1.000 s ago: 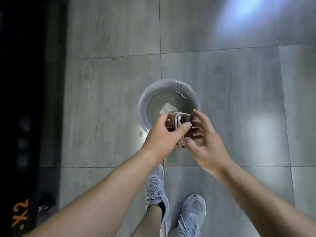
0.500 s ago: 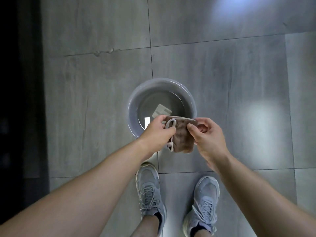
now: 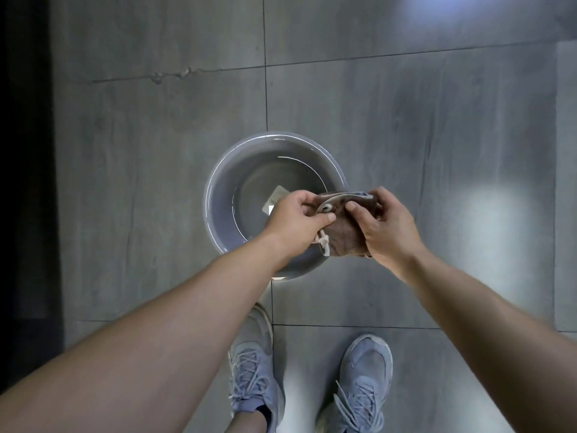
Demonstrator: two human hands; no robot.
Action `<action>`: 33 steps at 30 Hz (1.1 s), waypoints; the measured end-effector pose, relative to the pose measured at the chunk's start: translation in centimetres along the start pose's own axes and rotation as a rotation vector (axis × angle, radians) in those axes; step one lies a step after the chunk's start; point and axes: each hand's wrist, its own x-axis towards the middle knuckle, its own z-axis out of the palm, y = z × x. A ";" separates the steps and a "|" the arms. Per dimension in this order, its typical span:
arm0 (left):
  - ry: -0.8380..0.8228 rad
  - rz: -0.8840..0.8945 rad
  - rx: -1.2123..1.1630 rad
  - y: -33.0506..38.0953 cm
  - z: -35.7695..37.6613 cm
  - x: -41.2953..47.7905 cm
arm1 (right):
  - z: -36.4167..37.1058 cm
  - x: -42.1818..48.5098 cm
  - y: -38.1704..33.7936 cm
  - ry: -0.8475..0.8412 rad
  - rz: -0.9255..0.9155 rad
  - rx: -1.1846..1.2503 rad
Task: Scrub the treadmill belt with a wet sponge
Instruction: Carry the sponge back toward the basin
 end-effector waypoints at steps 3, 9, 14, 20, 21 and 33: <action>0.049 -0.022 -0.002 0.2 0.6 1.9 | 0.3 1.3 -0.1 0.037 0.015 -0.032; -0.023 -0.047 0.030 -0.4 1.3 2.6 | 0.0 2.8 1.2 0.031 0.066 0.010; -0.045 0.018 0.048 -1.5 1.2 2.9 | 0.6 2.3 2.5 0.076 -0.045 -0.128; 0.054 0.038 0.269 -1.2 1.0 2.1 | 0.9 2.0 2.7 0.052 -0.009 -0.073; 0.109 0.092 0.349 -0.8 1.1 1.5 | 0.7 1.8 2.8 0.048 -0.003 -0.049; 0.100 0.216 0.511 -1.5 3.4 -0.8 | -0.2 0.8 2.8 0.246 -0.176 -0.304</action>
